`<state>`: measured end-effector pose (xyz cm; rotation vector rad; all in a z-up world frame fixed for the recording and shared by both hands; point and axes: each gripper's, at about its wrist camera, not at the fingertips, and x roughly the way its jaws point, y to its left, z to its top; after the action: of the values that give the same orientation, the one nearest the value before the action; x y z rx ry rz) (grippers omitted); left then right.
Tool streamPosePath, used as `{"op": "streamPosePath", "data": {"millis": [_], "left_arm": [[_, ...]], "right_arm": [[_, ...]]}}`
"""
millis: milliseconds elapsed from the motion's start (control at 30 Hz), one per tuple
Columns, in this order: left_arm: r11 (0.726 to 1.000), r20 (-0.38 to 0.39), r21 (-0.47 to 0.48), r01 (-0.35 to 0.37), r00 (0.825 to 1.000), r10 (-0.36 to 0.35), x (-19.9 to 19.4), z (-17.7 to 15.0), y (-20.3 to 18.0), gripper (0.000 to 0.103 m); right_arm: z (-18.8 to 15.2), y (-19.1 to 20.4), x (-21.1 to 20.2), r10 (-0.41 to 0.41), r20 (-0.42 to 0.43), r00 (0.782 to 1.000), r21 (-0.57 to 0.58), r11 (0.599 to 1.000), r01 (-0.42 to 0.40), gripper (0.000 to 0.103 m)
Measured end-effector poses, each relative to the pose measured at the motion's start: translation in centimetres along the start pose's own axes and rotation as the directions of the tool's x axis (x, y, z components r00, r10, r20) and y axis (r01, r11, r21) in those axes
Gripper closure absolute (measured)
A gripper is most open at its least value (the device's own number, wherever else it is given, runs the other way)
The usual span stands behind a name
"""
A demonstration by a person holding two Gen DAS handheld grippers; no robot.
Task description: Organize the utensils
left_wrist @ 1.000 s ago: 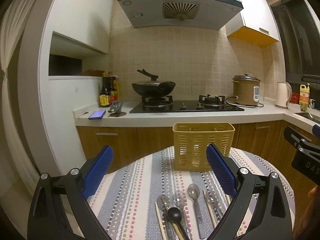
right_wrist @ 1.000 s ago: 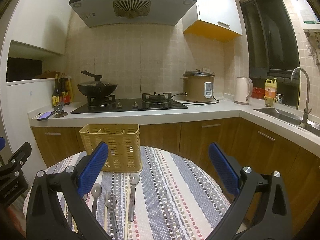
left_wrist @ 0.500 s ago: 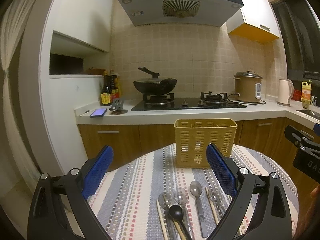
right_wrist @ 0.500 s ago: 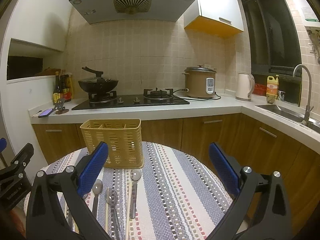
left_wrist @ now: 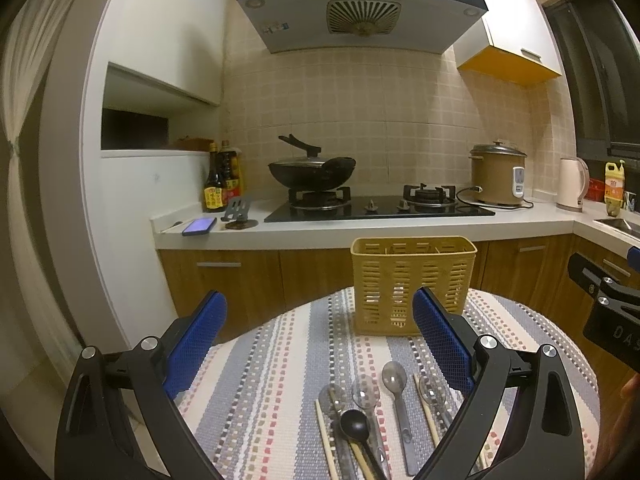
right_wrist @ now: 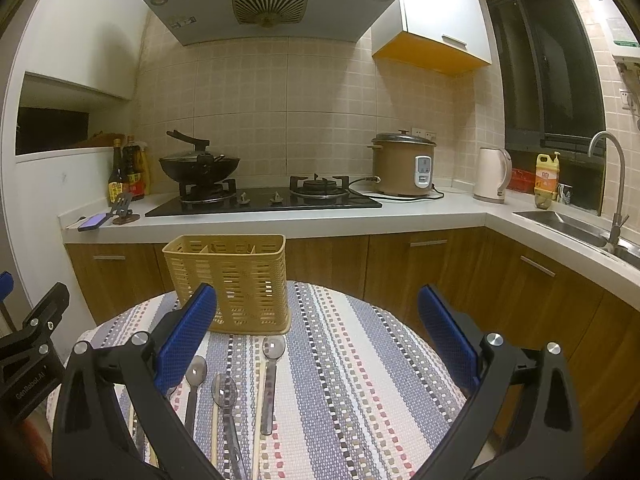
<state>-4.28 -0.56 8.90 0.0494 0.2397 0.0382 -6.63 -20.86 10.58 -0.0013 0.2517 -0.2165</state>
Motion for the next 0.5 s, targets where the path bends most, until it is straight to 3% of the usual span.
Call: {"op": "streamPosePath", "data": {"millis": [500], "left_arm": [[1.0, -0.005, 0.0, -0.002, 1.0, 0.002, -0.03, -0.05, 0.08, 0.012]], "right_arm": [[-0.29, 0.54, 0.19, 0.009, -0.014, 1.0, -0.014, 1.0, -0.009, 0.007]]}}
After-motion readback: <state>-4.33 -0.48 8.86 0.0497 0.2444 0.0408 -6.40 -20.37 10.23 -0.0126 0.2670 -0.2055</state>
